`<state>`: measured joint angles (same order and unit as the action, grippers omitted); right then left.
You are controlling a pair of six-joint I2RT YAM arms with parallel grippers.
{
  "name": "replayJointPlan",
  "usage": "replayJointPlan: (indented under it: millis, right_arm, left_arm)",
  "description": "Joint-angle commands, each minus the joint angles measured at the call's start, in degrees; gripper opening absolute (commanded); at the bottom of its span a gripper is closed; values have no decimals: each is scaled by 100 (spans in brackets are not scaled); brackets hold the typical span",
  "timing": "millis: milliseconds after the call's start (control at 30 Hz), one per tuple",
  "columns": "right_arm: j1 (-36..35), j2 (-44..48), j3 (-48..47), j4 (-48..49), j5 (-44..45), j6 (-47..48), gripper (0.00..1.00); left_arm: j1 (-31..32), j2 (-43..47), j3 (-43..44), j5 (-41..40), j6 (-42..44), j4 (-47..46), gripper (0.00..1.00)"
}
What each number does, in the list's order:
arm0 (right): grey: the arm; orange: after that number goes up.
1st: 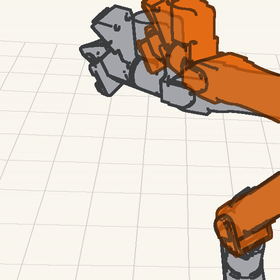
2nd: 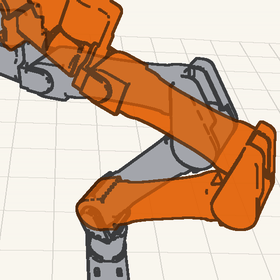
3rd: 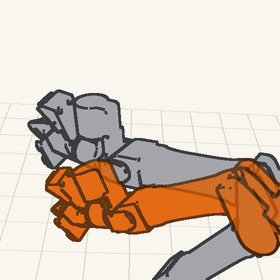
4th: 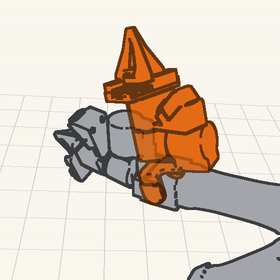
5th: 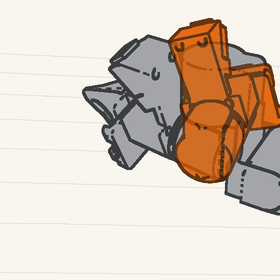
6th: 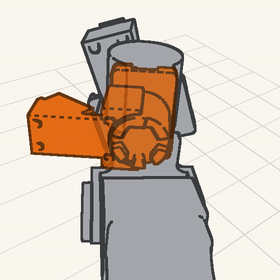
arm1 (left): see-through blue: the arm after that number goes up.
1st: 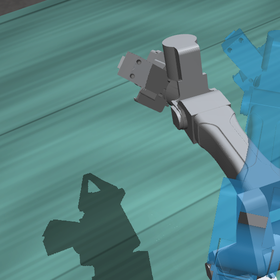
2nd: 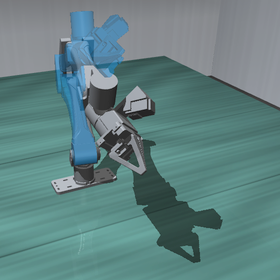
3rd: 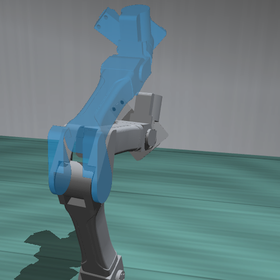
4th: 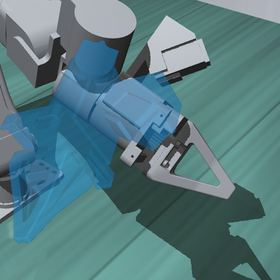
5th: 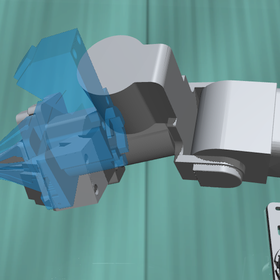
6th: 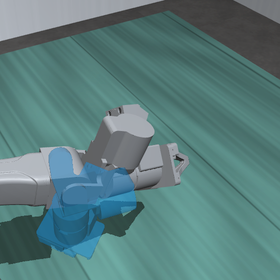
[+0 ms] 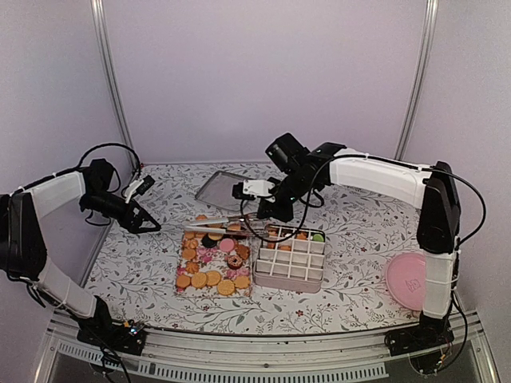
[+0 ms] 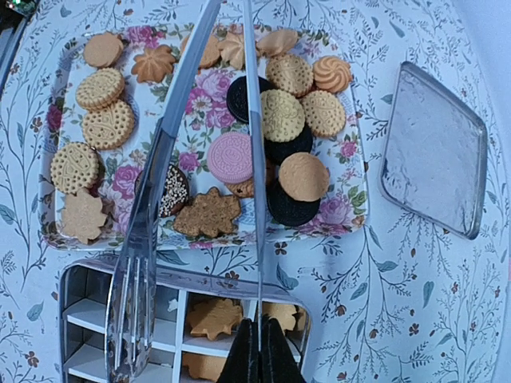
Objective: Pack the cookies
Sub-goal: Pick up the clamp from the plate, then pass from the right arm to the left
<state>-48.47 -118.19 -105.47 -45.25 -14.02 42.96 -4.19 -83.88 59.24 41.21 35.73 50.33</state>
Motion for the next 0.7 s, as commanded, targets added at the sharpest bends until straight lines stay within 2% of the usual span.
replayJointPlan:
  millis: [0,100,167,267,367,467,567,667]
  right_arm:
    - [-22,912,432,1004,-418,-354,0]
    - [-45,1388,1041,2296,-445,-1055,0]
    - [-141,1643,1617,4106,-221,-1861,0]
    - [-556,1957,2849,7085,612,-3199,0]
    - [-986,1718,3682,9751,1172,-4184,0]
    - [-1387,1075,3556,11053,1760,-4447,0]
    - [-1551,445,3121,11878,1962,-4823,0]
    - [-1637,-51,2758,12443,2075,-4884,0]
  left_arm:
    - [-21,162,204,325,-71,47,99]
    - [-21,239,294,596,-106,47,99]
    - [-13,308,363,892,-129,39,99]
    - [23,391,538,1487,-162,129,99]
    - [94,470,737,2154,-145,319,99]
    - [216,635,807,2946,-161,375,99]
    - [424,853,740,3660,-308,211,99]
    - [631,1077,607,4018,-724,-205,99]
